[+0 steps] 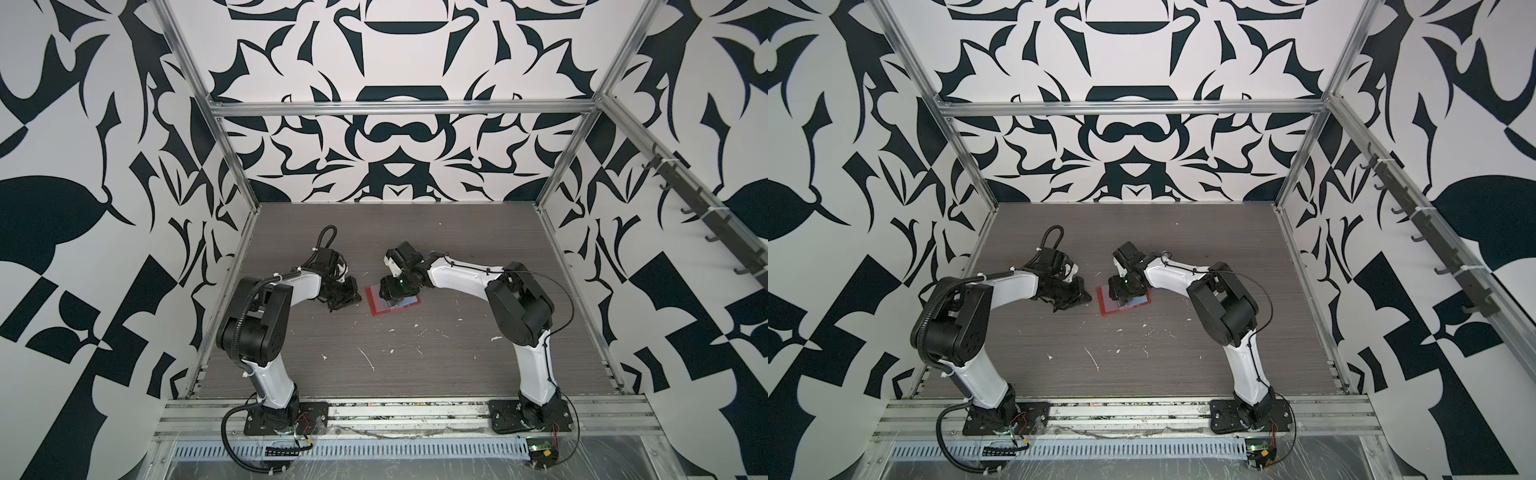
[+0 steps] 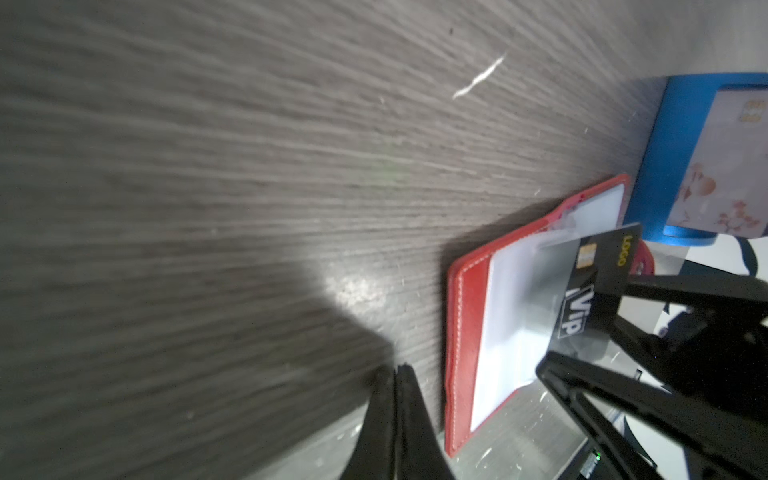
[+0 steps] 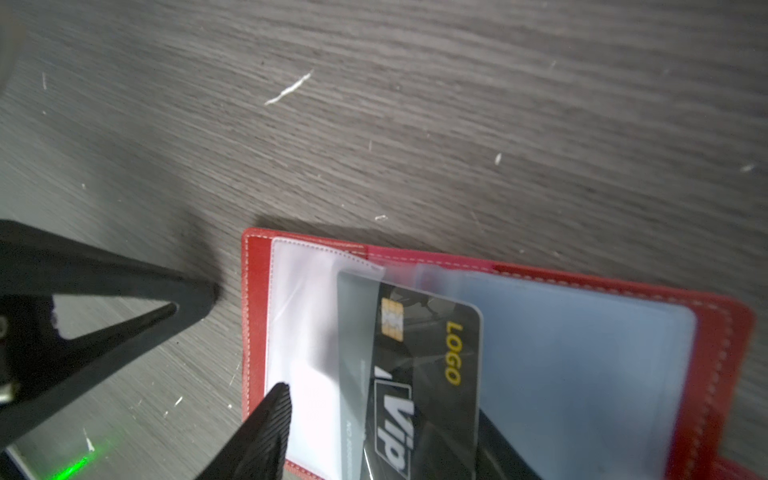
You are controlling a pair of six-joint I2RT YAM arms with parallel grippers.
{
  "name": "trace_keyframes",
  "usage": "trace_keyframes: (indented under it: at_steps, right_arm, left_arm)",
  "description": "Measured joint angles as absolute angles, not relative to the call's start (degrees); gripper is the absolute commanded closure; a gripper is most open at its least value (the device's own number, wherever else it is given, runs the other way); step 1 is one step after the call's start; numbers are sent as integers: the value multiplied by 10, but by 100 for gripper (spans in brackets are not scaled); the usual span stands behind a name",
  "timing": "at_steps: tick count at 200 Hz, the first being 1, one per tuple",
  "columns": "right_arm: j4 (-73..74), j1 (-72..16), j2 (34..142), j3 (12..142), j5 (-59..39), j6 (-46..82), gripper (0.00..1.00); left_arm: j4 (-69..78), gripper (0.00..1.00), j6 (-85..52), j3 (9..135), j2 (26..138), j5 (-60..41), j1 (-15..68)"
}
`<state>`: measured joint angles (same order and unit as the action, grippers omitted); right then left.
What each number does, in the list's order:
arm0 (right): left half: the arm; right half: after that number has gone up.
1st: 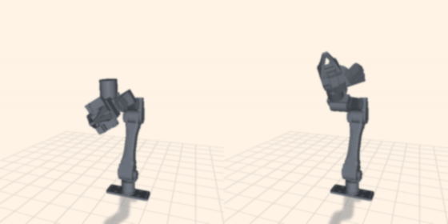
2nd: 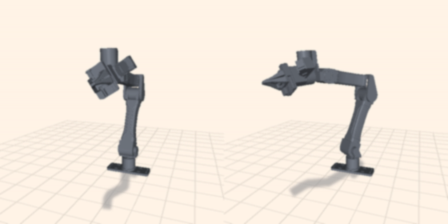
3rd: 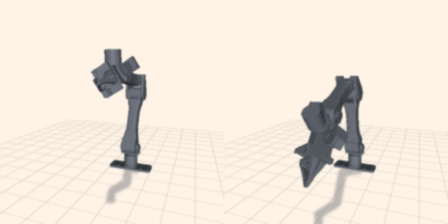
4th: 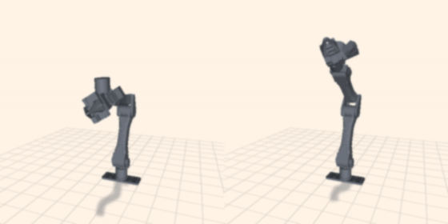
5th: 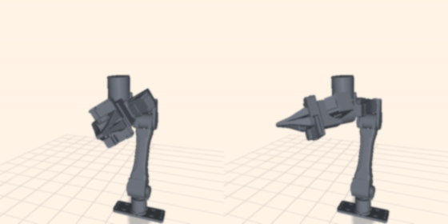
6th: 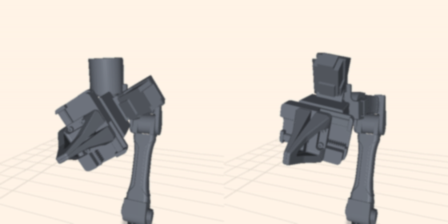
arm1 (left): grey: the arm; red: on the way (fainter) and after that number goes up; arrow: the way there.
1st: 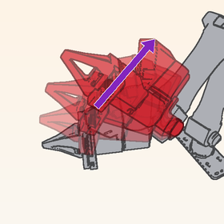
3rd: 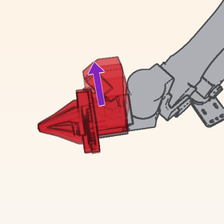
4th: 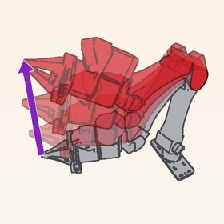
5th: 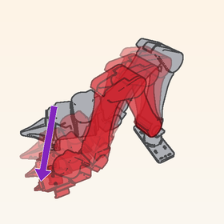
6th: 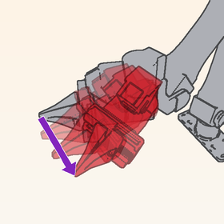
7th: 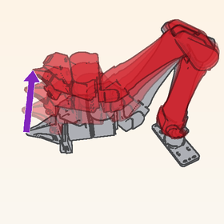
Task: Put the credit cards into the card holder
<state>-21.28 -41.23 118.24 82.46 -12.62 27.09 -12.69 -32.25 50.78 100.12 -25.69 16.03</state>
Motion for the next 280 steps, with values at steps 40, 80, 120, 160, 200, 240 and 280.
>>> trace_keyframes:
  at_steps: [40,80,120,160,200,240,280]
  right_arm:
    - [-211,-412,1182,823,-124,278,39]
    - [-199,-412,1181,815,-124,285,40]
    - [-192,-412,1179,810,-124,288,40]
    - [-184,-412,1177,806,-127,292,40]
    - [-182,-412,1175,804,-128,296,37]
    - [-193,-417,1167,801,-108,293,29]
    - [-229,-417,1157,802,-73,282,26]
  left_arm:
    - [-91,65,-330,495,998,-294,161]
    - [-65,69,-341,491,1010,-318,168]
    - [-39,77,-356,491,1025,-336,176]
    - [-39,100,-368,490,1029,-330,176]
    - [-40,100,-367,489,1029,-328,176]
    - [-59,100,-357,493,1024,-317,179]
    - [-90,100,-340,502,1020,-305,181]
